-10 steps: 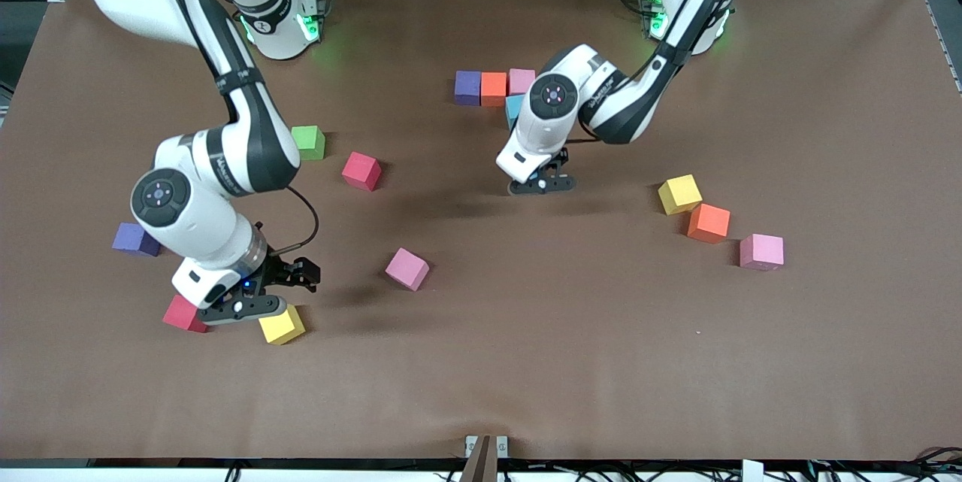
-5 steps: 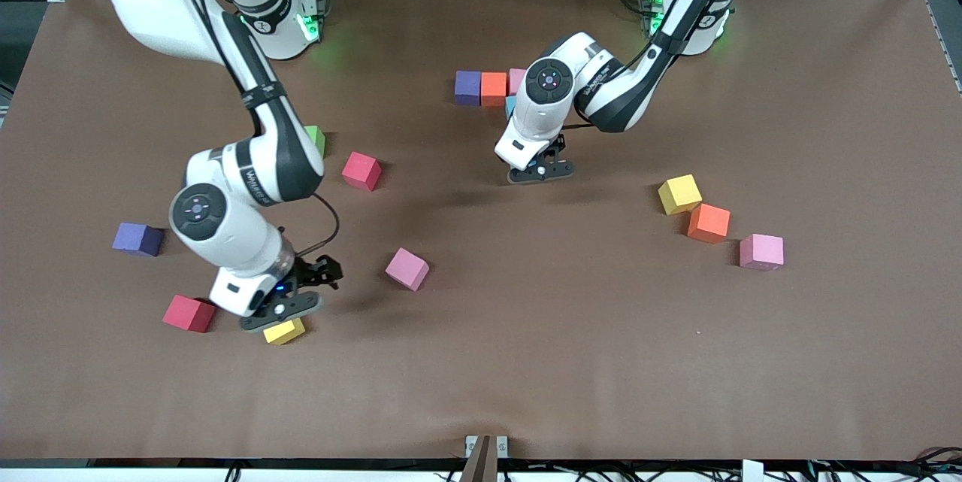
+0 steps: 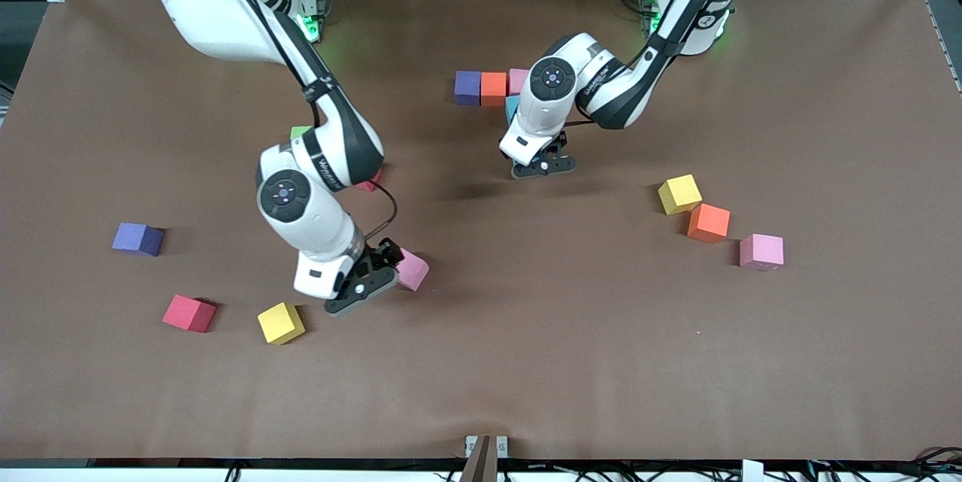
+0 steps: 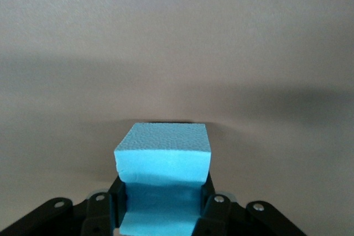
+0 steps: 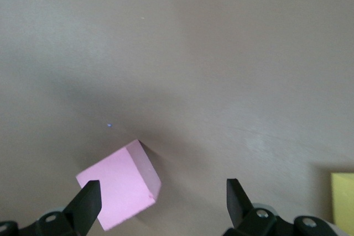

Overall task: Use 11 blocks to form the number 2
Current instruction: 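Grasp the pink block with the right gripper while the left places cyan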

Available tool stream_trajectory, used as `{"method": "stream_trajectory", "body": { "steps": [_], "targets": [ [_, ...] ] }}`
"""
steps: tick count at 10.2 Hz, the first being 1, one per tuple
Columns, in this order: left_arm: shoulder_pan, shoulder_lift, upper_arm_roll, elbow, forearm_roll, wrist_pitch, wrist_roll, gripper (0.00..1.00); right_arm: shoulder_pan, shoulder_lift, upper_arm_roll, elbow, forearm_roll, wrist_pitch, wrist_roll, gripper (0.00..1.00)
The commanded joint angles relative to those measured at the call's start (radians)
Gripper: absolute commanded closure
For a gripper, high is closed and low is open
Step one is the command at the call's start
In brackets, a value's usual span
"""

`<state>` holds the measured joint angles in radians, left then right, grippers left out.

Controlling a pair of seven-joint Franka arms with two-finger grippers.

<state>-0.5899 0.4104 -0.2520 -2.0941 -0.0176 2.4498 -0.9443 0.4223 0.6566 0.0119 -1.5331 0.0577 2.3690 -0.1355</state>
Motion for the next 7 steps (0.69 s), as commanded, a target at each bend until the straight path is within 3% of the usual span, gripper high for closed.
{"method": "stream_trajectory", "body": {
  "steps": [1,7],
  "targets": [
    [-0.021,-0.038,-0.006,-0.033,0.002,0.014,-0.025,0.56,-0.005,0.021,0.01,0.021,0.004,0.007,-0.048,0.0],
    [-0.05,-0.039,-0.006,-0.067,0.002,0.014,-0.025,0.55,0.029,0.028,0.01,-0.022,0.004,0.007,-0.227,0.0]
  ]
}}
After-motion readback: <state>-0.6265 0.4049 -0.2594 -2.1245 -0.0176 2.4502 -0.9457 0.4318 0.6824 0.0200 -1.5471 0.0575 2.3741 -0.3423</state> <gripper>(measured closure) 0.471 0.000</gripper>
